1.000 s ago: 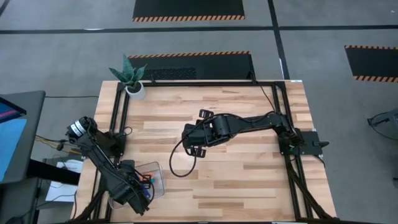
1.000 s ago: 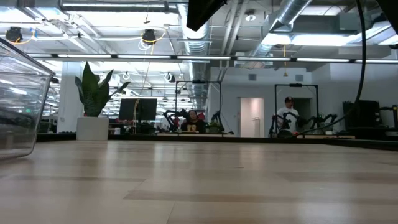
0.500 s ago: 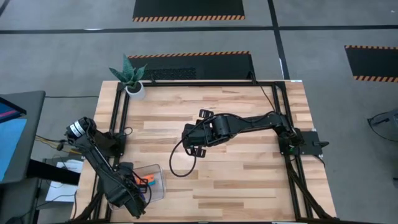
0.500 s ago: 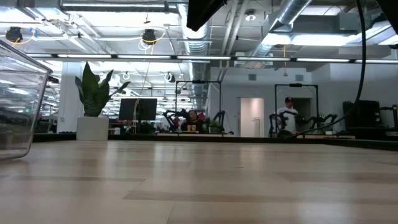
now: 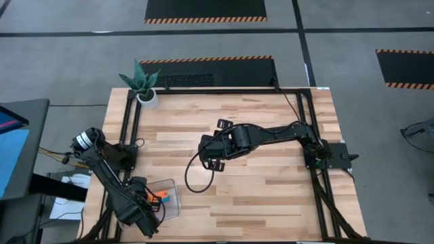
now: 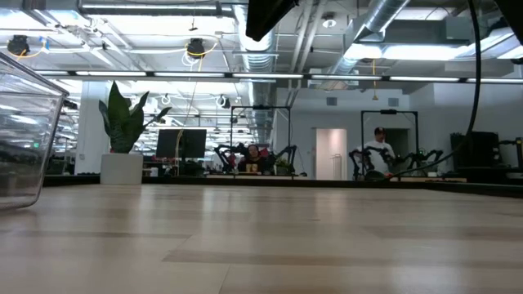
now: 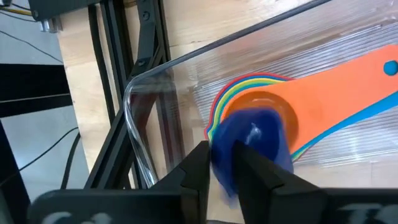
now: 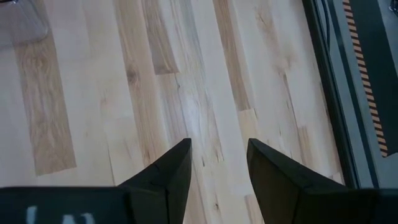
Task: Nest measuring cups in basket
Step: Stack the dark blue measuring cup on top of the orange measuring cup in the transparent bin
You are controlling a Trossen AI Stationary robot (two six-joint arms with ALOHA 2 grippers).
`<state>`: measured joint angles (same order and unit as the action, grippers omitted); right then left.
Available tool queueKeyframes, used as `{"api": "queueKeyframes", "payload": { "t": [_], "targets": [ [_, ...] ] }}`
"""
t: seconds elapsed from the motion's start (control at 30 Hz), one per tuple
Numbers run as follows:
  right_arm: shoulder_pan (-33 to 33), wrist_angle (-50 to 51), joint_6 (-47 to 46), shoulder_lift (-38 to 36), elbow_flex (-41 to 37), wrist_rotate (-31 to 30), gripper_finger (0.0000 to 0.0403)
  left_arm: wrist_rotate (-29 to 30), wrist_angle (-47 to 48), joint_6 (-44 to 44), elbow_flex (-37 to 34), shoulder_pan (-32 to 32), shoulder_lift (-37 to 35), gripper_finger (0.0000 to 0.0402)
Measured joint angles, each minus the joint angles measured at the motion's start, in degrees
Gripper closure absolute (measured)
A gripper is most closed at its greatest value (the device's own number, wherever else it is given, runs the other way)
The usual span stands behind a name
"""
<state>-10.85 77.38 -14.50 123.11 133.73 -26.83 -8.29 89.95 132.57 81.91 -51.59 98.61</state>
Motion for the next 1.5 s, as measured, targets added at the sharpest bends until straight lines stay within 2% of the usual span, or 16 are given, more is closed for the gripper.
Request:
{"api": "queueKeyframes", "payload": {
  "t": [0.27,0.57,0.63,0.77,0.87,0.93,1.07,1.23,1.37,1.5],
  "targets": [
    [0.0,0.01,0.0,0.0,0.0,0.0,0.0223,0.04,0.02,0.03,-0.02,0.0,0.0,0.0304],
    [0.0,0.0,0.0,-0.02,0.0,0.0,0.0224,-0.36,0.04,0.08,-0.02,0.02,0.0,0.0292],
    [0.0,0.0,0.0,-0.02,0.0,0.0,0.0223,-1.62,0.02,-1.44,-0.02,0.09,0.0,0.0292],
    [0.0,0.42,0.0,-0.02,0.0,0.0,0.0223,-7.78,0.08,-7.3,1.06,0.22,0.0,0.0292],
    [0.0,0.52,0.0,-0.02,0.0,0.05,0.0225,-8.83,0.09,-8.96,3.74,0.15,-0.02,0.0292],
    [0.0,0.52,-0.02,-0.02,0.0,0.13,0.0226,-7.07,0.09,-9.18,6.49,-0.24,-0.02,0.0292],
    [0.0,0.29,-0.94,-0.04,0.0,2.15,0.0227,1.53,0.02,-13.77,13.27,-2.39,-0.04,0.0292],
    [-0.14,-2.51,-4.27,-0.04,0.0,9.03,0.0227,9.27,0.04,-30.19,18.6,-7.6,-0.07,0.0292],
    [-0.78,-5.62,-9.68,-0.04,0.0,10.55,0.0227,12.63,0.07,-40.69,19.03,-11.82,-0.09,0.0292],
    [-1.77,-6.46,-21.76,-0.04,0.0,10.62,0.0227,12.67,0.07,-46.34,19.04,-16.18,-0.09,0.0292]
  ]
}}
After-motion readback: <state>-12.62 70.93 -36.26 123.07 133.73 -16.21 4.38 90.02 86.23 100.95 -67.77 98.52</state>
